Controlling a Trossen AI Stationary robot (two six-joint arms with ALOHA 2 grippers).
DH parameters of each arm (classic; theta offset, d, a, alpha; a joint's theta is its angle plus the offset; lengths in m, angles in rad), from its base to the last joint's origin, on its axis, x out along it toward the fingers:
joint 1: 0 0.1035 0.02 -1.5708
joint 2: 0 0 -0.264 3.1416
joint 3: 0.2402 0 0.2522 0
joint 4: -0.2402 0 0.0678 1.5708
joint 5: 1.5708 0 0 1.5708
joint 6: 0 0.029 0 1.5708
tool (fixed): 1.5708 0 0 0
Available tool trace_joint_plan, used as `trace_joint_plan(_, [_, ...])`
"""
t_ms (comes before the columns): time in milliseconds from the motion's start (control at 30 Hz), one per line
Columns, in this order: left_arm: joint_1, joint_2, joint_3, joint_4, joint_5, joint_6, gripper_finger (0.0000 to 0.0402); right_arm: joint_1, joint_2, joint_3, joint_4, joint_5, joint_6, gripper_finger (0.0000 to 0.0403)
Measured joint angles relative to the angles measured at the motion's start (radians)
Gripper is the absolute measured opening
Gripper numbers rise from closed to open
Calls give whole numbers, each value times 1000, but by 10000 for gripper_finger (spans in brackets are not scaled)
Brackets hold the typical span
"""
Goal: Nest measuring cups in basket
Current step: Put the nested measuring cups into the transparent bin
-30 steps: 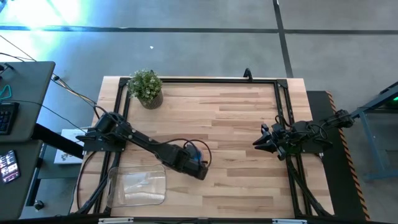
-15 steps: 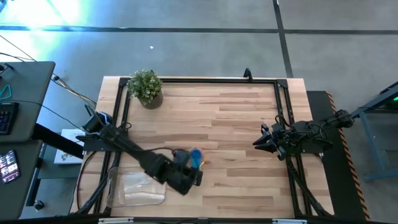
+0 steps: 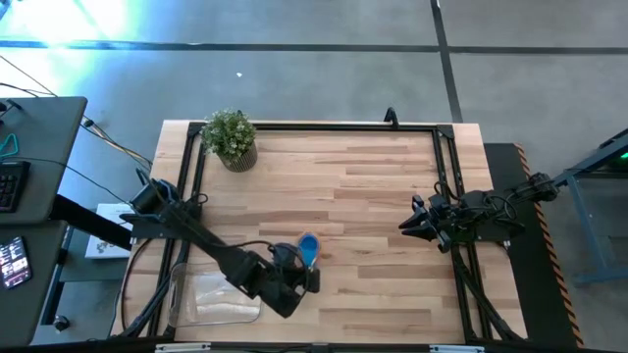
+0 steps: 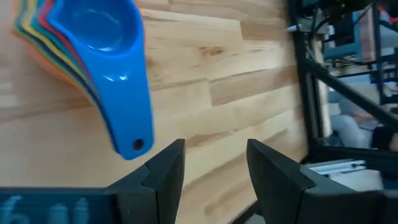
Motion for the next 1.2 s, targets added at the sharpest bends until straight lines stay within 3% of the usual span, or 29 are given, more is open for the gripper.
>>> trace_joint_plan(300, [72, -1, -1, 2, 250, -51, 173, 0, 0, 0, 0, 0, 0, 87])
trace_joint_plan(500, [115, -1, 21, -35, 351, -34, 196, 0, 0, 0, 0, 0, 0, 87])
trace_joint_plan(800, [152, -2, 179, -305, 438, -15, 202, 0, 0, 0, 0, 0, 0, 87])
trace_joint_plan(1200, [197, 111, 204, -320, 538, -15, 226, 0, 2, 0, 0, 0, 0, 87])
